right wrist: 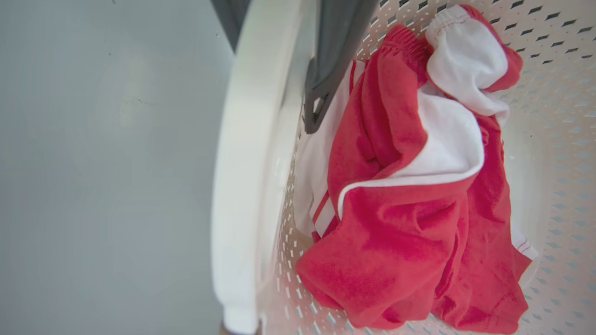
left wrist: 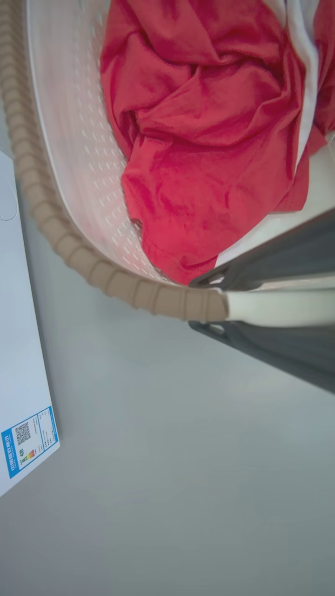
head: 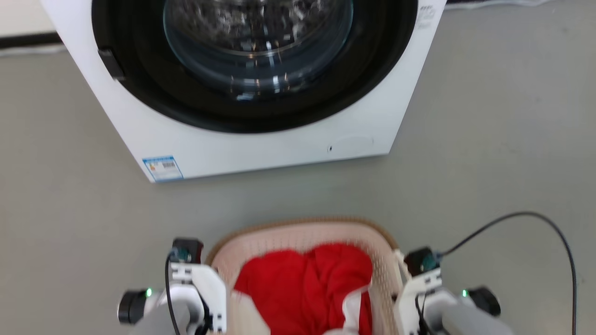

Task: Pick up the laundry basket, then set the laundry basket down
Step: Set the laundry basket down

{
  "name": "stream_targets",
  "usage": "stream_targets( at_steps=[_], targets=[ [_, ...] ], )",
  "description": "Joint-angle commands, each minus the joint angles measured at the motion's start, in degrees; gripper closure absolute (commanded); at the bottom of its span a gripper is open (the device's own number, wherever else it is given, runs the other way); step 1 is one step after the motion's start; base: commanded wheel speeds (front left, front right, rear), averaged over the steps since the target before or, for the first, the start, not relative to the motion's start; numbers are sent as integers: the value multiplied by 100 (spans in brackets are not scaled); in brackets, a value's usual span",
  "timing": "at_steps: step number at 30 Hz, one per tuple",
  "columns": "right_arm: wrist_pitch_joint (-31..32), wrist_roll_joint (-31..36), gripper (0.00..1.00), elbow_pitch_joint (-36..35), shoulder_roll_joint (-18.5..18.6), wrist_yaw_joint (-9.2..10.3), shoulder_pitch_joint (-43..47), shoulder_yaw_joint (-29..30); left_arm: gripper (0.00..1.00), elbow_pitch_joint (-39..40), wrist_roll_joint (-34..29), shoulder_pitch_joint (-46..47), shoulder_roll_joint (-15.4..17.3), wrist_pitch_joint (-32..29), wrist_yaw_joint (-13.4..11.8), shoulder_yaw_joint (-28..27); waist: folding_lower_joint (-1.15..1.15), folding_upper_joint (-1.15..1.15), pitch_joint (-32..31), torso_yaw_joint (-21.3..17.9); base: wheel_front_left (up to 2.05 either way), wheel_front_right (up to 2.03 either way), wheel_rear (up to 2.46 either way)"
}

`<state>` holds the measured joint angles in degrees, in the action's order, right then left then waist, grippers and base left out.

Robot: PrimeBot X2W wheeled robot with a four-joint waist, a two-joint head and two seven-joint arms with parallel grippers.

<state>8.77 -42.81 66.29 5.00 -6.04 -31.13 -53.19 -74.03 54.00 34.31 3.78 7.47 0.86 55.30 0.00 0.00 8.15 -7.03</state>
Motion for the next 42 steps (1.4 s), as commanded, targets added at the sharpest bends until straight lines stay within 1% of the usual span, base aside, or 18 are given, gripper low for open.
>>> stream_targets(
  at_steps=[1,9,11,12,15,16,18,21,24,33,40,42],
  targets=[
    [-126,150,100,-109,-213,-145,-206,-95,100,183,-10,424,-91,149,89,-98,0,0,349,48,0,0,0],
    [-744,265,100,-54,-213,-145,-1022,180,100,105,-51,1213,21,279,77,-142,0,0,1498,87,0,0,0],
    [-908,286,100,-10,-213,-145,-1235,261,98,94,-67,1441,69,349,30,-162,0,0,1816,120,0,0,0],
    [-908,286,100,-10,-213,-145,-1235,261,98,94,-67,1441,69,349,30,-162,0,0,1816,120,0,0,0],
    [-1141,321,100,89,-213,-145,-1554,369,98,82,-101,1780,123,435,-24,-179,0,0,2285,166,0,0,0],
    [-1263,342,100,179,-213,-145,-1754,437,98,76,-130,2001,152,493,-62,-185,0,0,2576,188,0,0,0],
    [-1360,352,100,262,-213,-145,-1938,504,98,70,-148,2194,179,526,-82,-193,0,0,2843,199,0,0,0],
    [-1491,358,100,347,-213,-145,-2191,588,100,60,-235,2475,198,554,-228,-147,0,0,3199,193,0,0,0],
    [-1575,339,100,390,-213,-145,-2415,655,100,53,-253,2739,331,546,-99,-141,0,0,3526,143,0,0,0],
    [-1584,66,100,274,-213,-145,-2679,696,100,29,-443,3345,563,422,-150,19,0,0,4066,-60,0,0,0],
    [-1743,-210,100,354,-213,-145,-2832,748,100,20,-491,3580,568,389,-197,76,0,0,4301,-41,0,0,0],
    [-1778,-237,100,433,-213,-145,-2915,747,100,18,-512,3700,566,281,-196,104,0,0,4376,-37,0,0,0]
  ],
)
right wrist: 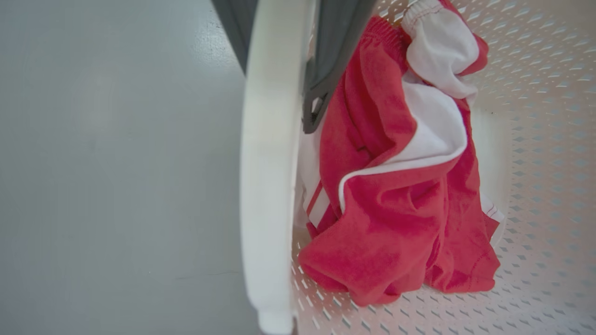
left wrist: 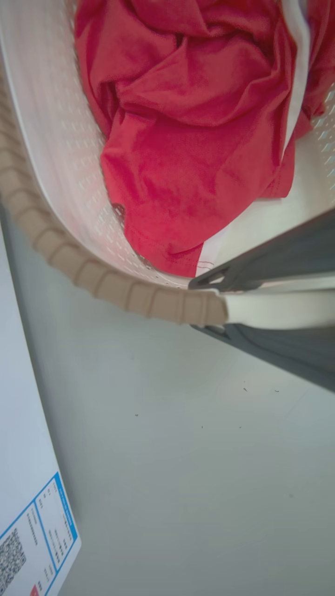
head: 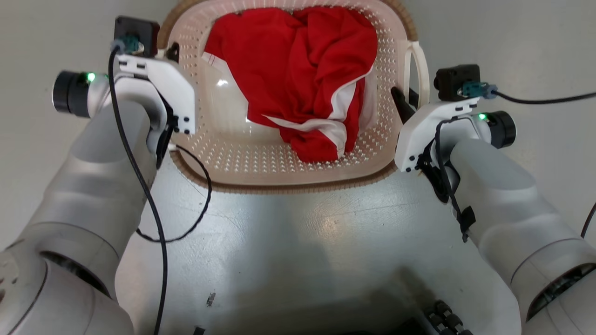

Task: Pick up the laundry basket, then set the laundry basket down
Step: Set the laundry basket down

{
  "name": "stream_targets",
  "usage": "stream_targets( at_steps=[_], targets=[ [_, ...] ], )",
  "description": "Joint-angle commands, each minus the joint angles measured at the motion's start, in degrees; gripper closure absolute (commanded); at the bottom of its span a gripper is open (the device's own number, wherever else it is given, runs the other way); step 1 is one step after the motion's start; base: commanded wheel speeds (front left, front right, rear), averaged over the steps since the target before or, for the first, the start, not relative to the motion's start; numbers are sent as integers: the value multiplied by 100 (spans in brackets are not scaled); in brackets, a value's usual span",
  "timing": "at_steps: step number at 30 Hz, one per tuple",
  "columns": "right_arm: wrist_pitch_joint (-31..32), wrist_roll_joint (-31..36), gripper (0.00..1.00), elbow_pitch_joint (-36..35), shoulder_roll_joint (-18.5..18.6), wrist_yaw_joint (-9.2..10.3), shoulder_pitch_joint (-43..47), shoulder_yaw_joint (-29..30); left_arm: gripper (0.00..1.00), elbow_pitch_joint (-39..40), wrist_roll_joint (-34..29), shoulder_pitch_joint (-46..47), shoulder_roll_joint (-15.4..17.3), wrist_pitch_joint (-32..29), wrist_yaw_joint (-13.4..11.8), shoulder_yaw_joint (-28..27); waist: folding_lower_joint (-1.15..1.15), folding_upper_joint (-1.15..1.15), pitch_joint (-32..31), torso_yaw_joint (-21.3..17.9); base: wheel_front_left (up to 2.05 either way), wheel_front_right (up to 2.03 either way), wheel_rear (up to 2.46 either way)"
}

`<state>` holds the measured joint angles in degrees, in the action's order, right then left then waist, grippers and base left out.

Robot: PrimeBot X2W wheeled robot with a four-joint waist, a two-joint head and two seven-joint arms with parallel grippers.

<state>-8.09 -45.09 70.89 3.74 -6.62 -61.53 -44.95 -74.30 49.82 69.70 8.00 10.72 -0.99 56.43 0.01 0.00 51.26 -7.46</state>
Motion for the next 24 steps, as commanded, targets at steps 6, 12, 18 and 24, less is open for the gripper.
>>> stream_targets(
  at_steps=[6,12,18,24],
  targets=[
    [-150,-37,100,149,-86,-87,-57,-96,100,40,-132,269,131,-86,-73,51,-1,0,209,42,0,0,0],
    [-210,-72,100,222,-86,-87,-143,-115,100,38,-134,313,111,-41,-77,78,-1,0,302,95,0,0,0],
    [-213,-115,100,243,-86,-87,-152,-163,100,37,-131,362,105,-45,-81,98,-1,0,371,99,0,0,0],
    [-224,-198,100,242,-86,-87,-141,-236,100,36,-126,375,111,-59,-93,126,-1,0,418,80,0,0,0]
  ],
)
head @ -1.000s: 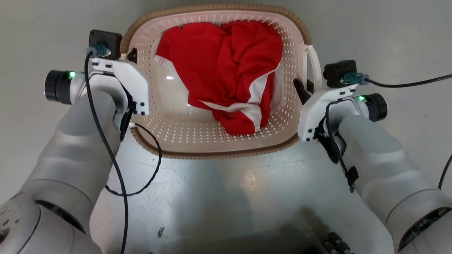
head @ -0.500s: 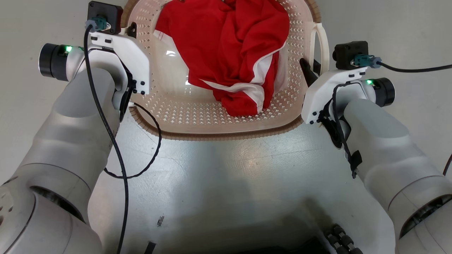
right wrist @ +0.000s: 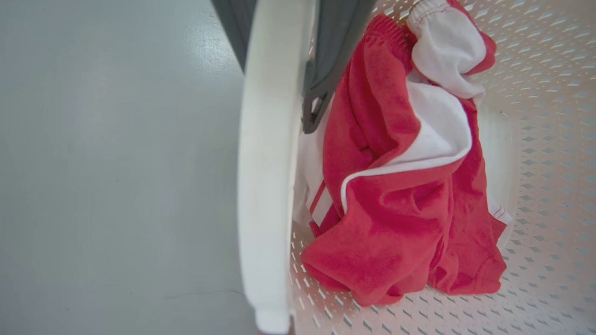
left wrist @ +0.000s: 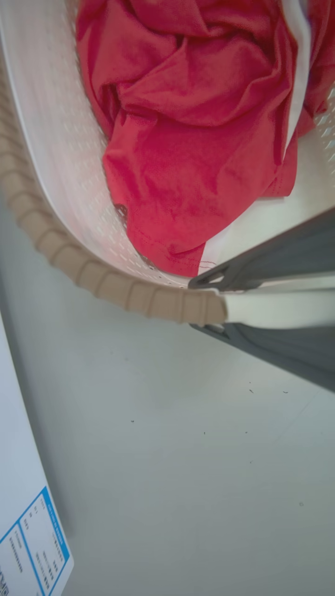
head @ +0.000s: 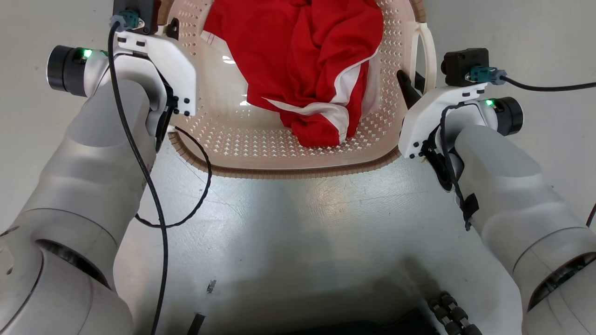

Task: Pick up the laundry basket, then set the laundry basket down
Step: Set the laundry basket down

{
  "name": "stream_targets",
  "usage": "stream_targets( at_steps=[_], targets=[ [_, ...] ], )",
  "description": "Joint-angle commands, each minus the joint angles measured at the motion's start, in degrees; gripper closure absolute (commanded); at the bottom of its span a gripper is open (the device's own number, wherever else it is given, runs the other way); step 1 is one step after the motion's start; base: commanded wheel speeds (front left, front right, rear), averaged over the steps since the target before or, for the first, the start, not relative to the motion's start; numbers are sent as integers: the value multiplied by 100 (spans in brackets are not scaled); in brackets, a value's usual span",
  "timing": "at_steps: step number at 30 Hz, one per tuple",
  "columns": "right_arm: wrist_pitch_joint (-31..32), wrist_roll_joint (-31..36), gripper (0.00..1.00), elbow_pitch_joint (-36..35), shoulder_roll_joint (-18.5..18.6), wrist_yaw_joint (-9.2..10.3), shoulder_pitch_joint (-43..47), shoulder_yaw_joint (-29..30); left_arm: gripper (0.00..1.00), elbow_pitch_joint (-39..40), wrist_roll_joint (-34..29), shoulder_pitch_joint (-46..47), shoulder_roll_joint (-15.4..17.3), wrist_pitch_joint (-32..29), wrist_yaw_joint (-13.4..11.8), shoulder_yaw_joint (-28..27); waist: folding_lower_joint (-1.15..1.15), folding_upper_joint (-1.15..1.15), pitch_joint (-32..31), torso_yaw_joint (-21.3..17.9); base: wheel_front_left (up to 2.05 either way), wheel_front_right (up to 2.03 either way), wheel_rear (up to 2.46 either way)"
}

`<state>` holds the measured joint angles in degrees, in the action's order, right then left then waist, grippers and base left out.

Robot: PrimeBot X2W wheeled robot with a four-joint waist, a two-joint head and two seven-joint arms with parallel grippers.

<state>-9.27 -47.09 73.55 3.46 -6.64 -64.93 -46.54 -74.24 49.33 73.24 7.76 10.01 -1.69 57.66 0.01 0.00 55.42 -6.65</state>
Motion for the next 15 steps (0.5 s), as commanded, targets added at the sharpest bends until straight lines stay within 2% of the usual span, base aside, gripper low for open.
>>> stream_targets(
  at_steps=[1,11,12,13,14,15],
  targets=[
    [-107,-12,100,-24,-58,-85,199,-90,100,30,-75,20,134,13,-24,5,-1,0,8,-4,0,0,0],
    [-131,-121,100,-23,-58,-85,167,-225,100,29,-16,9,126,21,-21,5,-1,0,67,-22,0,0,0],
    [-138,-122,100,-22,-58,-85,159,-243,95,29,2,6,128,30,-33,-10,-1,0,75,-27,0,0,0],
    [-173,-132,100,-21,-58,-85,138,-240,52,29,42,2,128,45,-56,-48,-1,0,87,-34,0,0,0],
    [-239,-136,71,-16,-58,-85,103,-222,0,29,78,-4,125,53,-92,-82,-1,0,100,-42,0,0,0],
    [-307,-125,0,-10,-58,-85,71,-206,0,29,98,-15,124,49,-136,-99,-1,0,113,-49,0,0,0]
  ],
)
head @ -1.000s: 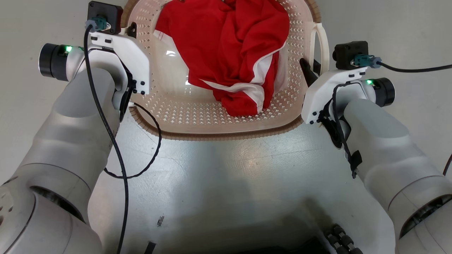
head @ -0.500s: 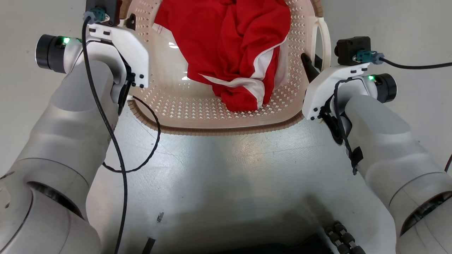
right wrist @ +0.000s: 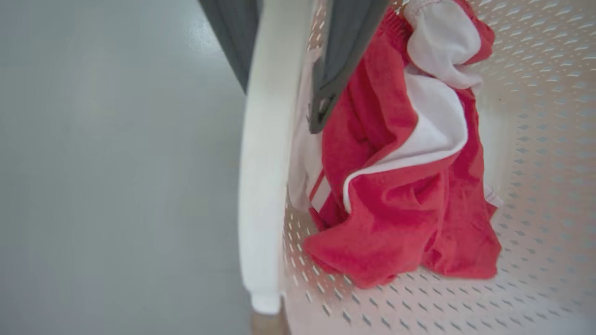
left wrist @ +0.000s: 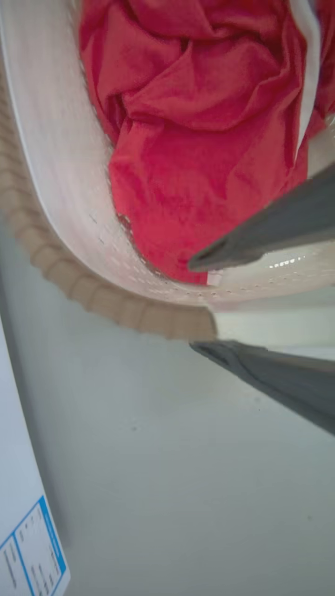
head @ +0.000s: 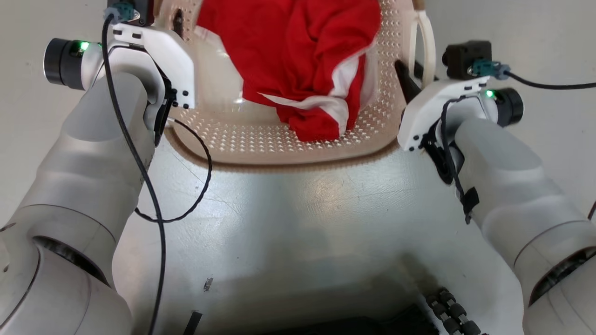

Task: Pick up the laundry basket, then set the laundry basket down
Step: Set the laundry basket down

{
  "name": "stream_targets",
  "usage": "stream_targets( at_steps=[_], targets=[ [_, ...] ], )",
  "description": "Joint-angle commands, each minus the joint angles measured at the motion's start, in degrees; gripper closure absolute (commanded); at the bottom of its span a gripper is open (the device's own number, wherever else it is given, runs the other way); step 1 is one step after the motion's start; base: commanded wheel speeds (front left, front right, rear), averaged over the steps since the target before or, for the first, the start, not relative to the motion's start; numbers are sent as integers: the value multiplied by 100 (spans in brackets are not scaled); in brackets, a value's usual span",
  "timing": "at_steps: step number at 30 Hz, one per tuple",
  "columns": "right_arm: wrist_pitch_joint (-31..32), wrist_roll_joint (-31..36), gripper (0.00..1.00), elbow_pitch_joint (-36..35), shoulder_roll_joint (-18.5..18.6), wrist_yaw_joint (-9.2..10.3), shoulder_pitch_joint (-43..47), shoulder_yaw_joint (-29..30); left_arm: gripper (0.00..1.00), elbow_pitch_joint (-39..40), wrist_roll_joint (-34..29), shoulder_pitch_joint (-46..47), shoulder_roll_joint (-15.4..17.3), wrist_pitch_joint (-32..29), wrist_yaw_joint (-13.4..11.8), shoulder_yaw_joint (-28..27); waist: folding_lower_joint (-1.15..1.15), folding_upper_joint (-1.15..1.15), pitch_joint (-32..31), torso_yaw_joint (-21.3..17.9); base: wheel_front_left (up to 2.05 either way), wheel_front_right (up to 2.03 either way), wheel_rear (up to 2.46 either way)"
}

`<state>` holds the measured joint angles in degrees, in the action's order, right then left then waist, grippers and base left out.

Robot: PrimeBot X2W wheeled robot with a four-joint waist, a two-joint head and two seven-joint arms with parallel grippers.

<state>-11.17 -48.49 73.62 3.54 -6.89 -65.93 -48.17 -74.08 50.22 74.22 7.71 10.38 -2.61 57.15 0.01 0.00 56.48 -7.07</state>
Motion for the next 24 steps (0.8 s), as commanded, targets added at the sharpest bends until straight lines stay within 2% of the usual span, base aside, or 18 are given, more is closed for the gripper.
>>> stream_targets(
  at_steps=[1,11,24],
  targets=[
    [-162,11,0,-8,-67,-59,156,-15,0,13,11,-123,131,11,-78,-46,-1,0,18,-11,0,0,0],
    [-279,123,0,30,-67,-59,180,72,0,12,29,-125,165,98,-294,-49,-1,0,-57,-38,0,0,0],
    [-373,446,0,33,-67,-59,229,237,0,12,178,-415,157,322,-443,-180,-1,0,-609,-52,0,0,0]
  ],
)
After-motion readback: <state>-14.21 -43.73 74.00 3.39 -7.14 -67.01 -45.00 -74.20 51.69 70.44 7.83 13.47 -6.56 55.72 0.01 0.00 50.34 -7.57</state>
